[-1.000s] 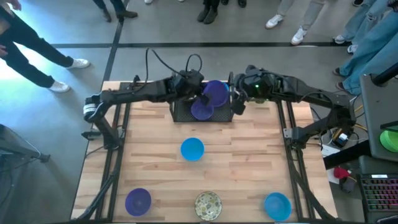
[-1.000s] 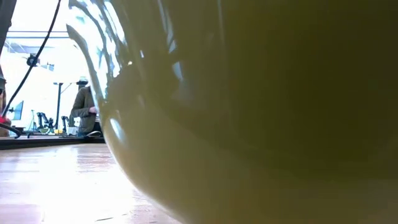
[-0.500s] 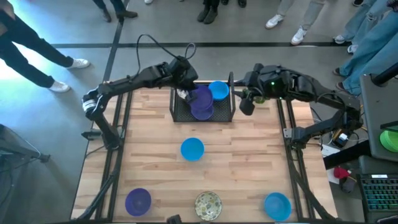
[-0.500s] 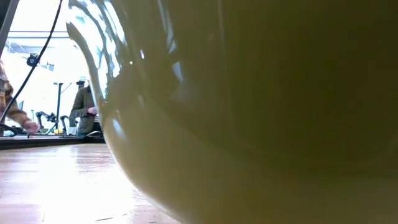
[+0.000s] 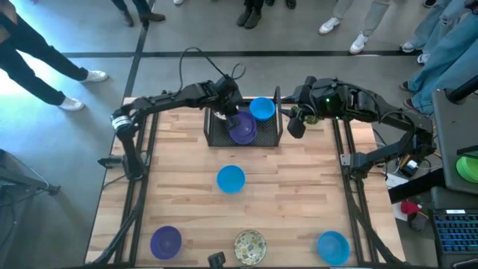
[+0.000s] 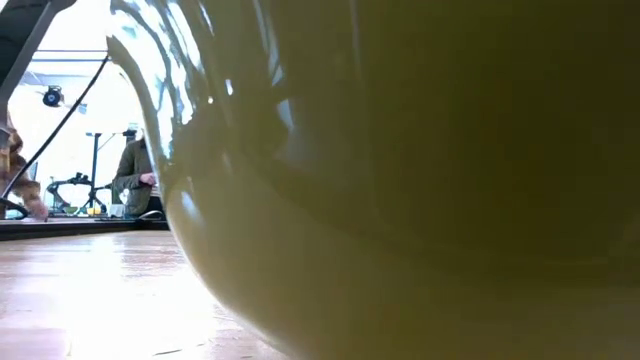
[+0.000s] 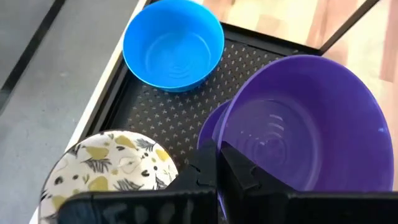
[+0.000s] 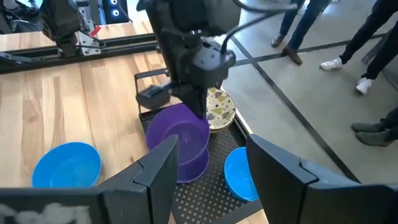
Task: Pick & Place Mini bowls
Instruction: Stack the top purple bowl on top of the purple bowl on the shelf
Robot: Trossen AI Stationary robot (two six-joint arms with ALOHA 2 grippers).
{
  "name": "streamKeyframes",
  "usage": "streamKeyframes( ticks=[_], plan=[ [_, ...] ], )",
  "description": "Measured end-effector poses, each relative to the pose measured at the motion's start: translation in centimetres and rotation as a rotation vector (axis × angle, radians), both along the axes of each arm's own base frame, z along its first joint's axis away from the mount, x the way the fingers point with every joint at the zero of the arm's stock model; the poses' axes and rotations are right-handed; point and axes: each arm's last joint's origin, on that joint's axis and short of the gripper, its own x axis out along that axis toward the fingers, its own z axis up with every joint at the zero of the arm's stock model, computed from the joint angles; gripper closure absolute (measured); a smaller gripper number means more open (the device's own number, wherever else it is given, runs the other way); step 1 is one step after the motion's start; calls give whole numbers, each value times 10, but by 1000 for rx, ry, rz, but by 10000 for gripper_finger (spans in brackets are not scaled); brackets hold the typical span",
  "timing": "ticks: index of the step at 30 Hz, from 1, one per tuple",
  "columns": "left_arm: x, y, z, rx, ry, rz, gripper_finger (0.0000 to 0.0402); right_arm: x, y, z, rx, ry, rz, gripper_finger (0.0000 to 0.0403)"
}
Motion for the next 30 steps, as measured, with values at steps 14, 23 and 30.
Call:
streamKeyframes(
  ticks=[14,23,30],
  plan=[
    [14,7,-27,-30,47,8,401,0,0,0,-2,1,1,218],
    [22,12,-51,-58,93,10,401,0,0,0,-2,1,1,218],
    [24,11,-55,-71,96,21,401,0,0,0,-3,1,1,220]
  ],
)
